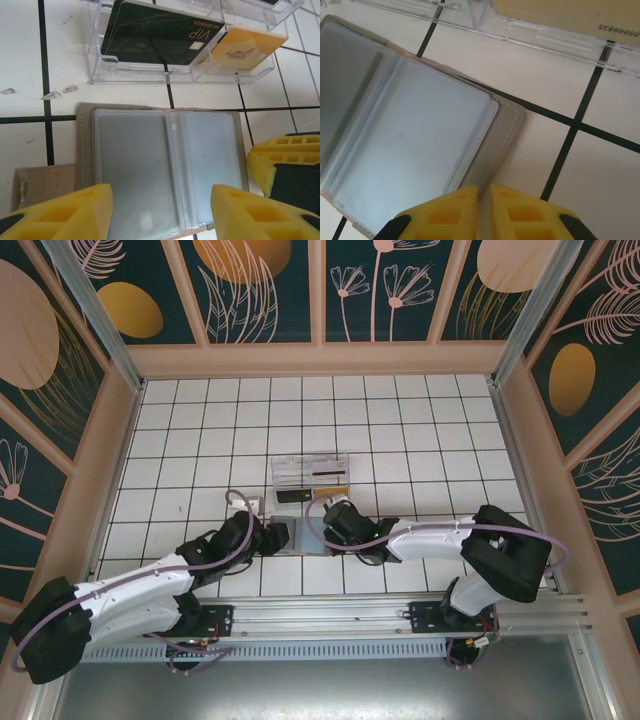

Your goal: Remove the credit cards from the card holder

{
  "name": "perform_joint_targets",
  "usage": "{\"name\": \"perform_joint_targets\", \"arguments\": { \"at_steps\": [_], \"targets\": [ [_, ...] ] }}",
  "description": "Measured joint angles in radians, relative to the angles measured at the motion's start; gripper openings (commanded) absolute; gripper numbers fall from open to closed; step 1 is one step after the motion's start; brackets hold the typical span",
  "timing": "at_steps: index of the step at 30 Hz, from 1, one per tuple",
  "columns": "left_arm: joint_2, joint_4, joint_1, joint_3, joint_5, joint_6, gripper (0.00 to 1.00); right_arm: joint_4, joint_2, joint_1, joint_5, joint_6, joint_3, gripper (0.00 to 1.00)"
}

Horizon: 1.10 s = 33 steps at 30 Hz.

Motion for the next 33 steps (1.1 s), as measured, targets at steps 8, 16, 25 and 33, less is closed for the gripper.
{"name": "perform_joint_targets", "arguments": {
  "at_steps": [8,16,25,33],
  "targets": [
    [0.097,0.007,0.000,0.007,0.006,0.003,0.54,0.033,0.033,0.000,-0.005,0.008,0.000,0.15],
    [0.146,0.023,0.000,0.007,0.007,0.003,0.54,0.035,0.034,0.000,-0.005,0.018,0.000,0.15],
    [0.169,0.049,0.000,0.006,0.023,0.003,0.54,0.037,0.036,0.000,-0.005,0.022,0.000,0.16],
    [0.200,0.098,0.000,0.006,0.059,0.003,0.54,0.037,0.038,0.000,-0.005,0.023,0.001,0.16]
  ]
}}
